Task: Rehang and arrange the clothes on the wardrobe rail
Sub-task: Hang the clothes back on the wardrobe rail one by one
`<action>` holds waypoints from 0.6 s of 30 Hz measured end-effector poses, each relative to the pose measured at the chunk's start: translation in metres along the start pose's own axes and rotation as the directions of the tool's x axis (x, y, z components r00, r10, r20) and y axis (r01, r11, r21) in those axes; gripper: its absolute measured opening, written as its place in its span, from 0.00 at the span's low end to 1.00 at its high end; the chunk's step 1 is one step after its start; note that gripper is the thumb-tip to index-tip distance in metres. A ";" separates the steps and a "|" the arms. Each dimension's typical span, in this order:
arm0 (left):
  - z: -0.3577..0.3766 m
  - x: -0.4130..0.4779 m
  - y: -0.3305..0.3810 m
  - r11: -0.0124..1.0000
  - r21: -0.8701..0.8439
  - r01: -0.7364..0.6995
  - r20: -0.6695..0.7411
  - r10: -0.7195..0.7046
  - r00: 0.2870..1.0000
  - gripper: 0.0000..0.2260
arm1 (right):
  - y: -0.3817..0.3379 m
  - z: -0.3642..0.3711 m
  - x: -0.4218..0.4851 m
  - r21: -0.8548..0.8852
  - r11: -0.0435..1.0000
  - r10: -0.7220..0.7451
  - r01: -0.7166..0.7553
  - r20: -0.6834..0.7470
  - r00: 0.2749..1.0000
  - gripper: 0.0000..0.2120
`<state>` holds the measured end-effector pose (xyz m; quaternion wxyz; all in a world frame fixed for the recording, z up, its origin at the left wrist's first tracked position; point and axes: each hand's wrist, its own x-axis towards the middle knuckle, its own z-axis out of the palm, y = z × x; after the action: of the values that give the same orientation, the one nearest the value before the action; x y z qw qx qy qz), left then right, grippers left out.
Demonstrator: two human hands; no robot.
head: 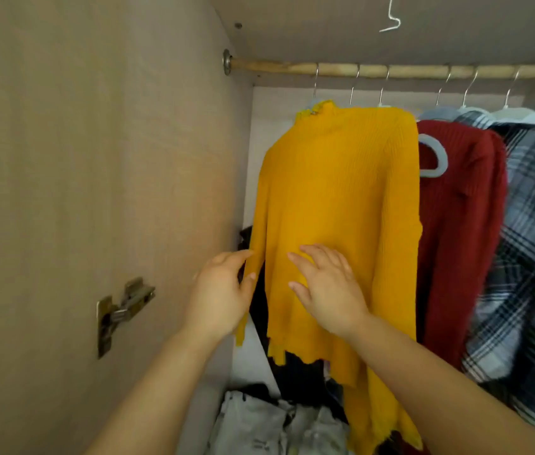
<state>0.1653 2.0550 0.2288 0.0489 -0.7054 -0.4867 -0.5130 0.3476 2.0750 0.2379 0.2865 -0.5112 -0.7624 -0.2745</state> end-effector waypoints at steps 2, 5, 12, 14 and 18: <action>-0.016 -0.032 0.015 1.000 0.013 0.027 0.012 -0.027 1.000 0.18 | -0.016 -0.016 -0.029 0.056 0.998 -0.021 0.020 0.022 1.000 0.22; -0.039 -0.082 0.036 0.996 0.048 0.076 0.041 -0.078 0.996 0.19 | -0.040 -0.043 -0.073 0.113 0.992 -0.056 0.048 0.072 0.996 0.23; -0.099 -0.167 0.071 0.986 0.095 0.137 0.084 -0.146 0.986 0.19 | -0.090 -0.101 -0.145 0.165 0.986 -0.055 0.033 0.131 0.990 0.24; -0.117 -0.181 0.078 0.986 0.099 0.137 0.084 -0.145 0.986 0.19 | -0.102 -0.117 -0.156 0.177 0.984 -0.052 0.035 0.093 0.994 0.23; -0.156 -0.203 0.097 0.989 0.103 0.109 0.074 -0.117 0.990 0.19 | -0.127 -0.147 -0.177 0.148 0.988 -0.038 0.037 0.005 0.999 0.22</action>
<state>0.1314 1.7863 0.1871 0.0351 -0.6932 -0.5524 -0.4617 0.3067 1.8190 0.1954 0.3153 -0.4752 -0.7912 -0.2208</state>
